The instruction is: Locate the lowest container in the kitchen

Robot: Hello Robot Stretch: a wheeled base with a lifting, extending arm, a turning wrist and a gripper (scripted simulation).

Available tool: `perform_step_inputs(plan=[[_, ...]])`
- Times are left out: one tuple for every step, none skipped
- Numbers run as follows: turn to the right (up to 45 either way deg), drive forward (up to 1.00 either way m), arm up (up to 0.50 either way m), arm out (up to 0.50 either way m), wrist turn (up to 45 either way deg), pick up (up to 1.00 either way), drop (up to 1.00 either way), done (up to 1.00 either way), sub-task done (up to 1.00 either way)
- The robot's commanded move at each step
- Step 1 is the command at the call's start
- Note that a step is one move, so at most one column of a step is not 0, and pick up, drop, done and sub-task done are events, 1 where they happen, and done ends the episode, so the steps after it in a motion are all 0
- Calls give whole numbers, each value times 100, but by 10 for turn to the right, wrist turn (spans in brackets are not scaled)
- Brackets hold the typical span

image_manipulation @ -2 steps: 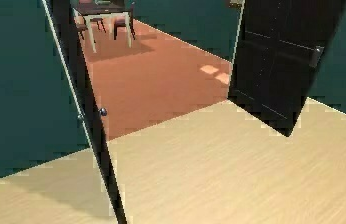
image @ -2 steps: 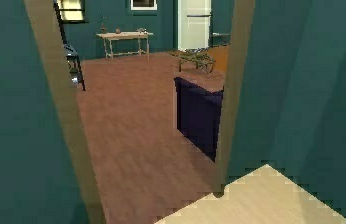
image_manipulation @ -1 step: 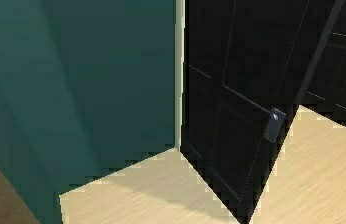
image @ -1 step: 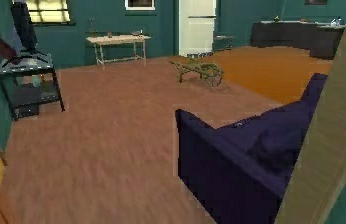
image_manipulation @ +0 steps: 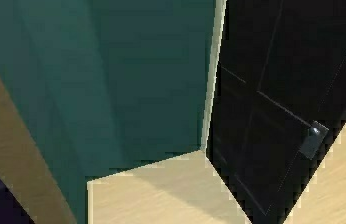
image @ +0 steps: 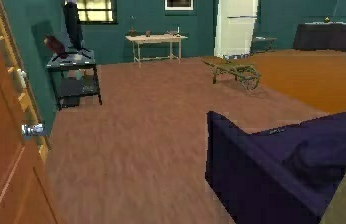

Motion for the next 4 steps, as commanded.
perform_step_inputs(plan=[[0,100,0,0,0,0,0,0,0],[-30,0,0,0,0,0,0,0,0],[0,40,0,0,0,0,0,0,0],[450,0,0,0,0,0,0,0,0]])
